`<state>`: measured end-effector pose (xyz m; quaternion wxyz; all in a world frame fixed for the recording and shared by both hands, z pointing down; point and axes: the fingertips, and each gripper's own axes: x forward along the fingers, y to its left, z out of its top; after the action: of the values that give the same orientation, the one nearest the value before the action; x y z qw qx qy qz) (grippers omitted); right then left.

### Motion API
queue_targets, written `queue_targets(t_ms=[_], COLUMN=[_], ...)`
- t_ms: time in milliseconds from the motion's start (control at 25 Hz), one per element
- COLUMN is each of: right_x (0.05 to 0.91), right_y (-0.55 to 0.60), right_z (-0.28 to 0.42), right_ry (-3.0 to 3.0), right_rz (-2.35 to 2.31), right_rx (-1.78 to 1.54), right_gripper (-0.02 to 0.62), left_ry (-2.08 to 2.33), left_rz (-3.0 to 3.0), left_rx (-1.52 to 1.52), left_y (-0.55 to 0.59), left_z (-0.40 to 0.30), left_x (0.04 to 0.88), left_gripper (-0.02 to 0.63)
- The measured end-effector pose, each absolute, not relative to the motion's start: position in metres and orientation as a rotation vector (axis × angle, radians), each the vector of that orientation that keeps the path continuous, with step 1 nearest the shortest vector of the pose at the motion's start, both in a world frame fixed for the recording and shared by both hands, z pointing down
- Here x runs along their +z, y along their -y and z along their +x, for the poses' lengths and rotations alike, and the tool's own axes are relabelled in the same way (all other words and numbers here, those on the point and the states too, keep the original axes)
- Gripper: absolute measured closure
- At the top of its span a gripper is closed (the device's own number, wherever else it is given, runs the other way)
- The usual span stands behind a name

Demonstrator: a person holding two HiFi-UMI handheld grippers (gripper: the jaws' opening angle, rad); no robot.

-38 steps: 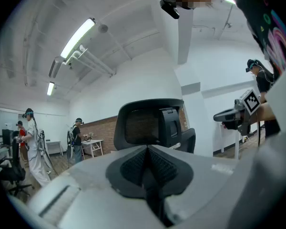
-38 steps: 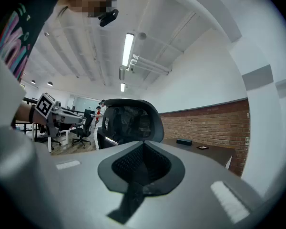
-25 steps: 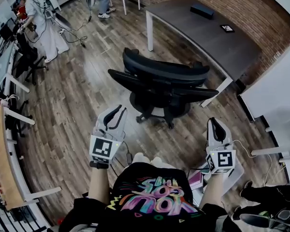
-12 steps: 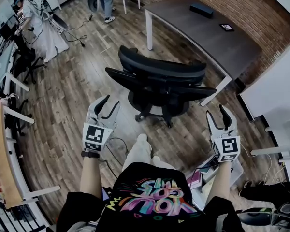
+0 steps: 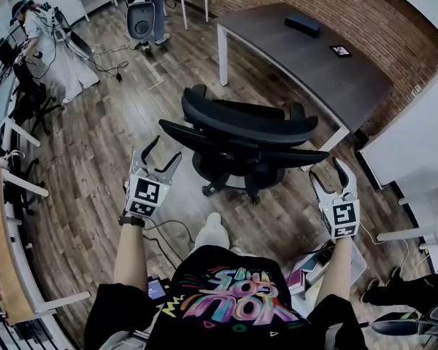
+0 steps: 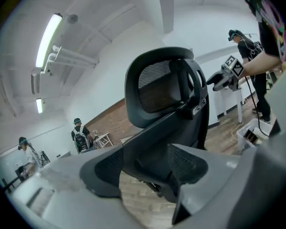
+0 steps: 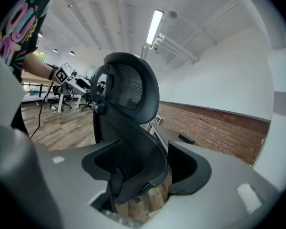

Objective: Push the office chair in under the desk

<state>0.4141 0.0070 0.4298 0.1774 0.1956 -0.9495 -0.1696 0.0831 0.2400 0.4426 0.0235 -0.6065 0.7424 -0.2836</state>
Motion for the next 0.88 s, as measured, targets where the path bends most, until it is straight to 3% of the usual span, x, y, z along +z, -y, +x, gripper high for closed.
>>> queue_targets(t_ms=[320,680,880], right_x=[0.455,0.455,0.456], right_y=[0.021,0.032,0.03], right_z=[0.401,0.387,0.386], right_ry=[2.567,2.58,2.587], right_rz=[0.571,0.55,0.547], right_rx=[-0.549,-0.596,-0.618], right_gripper=[0.304,0.304,0.31], left_ry=[-2.237,-2.173,-2.142], left_rz=[-1.89,-1.859,-1.796], left_rx=[-1.096,-1.137,-1.185], left_y=[-0.22,-0.203,-0.191], left_z=[0.04,0.032,0.033], left_x=[0.474,0.477,0.467], left_gripper=[0.318,0.284,0.308])
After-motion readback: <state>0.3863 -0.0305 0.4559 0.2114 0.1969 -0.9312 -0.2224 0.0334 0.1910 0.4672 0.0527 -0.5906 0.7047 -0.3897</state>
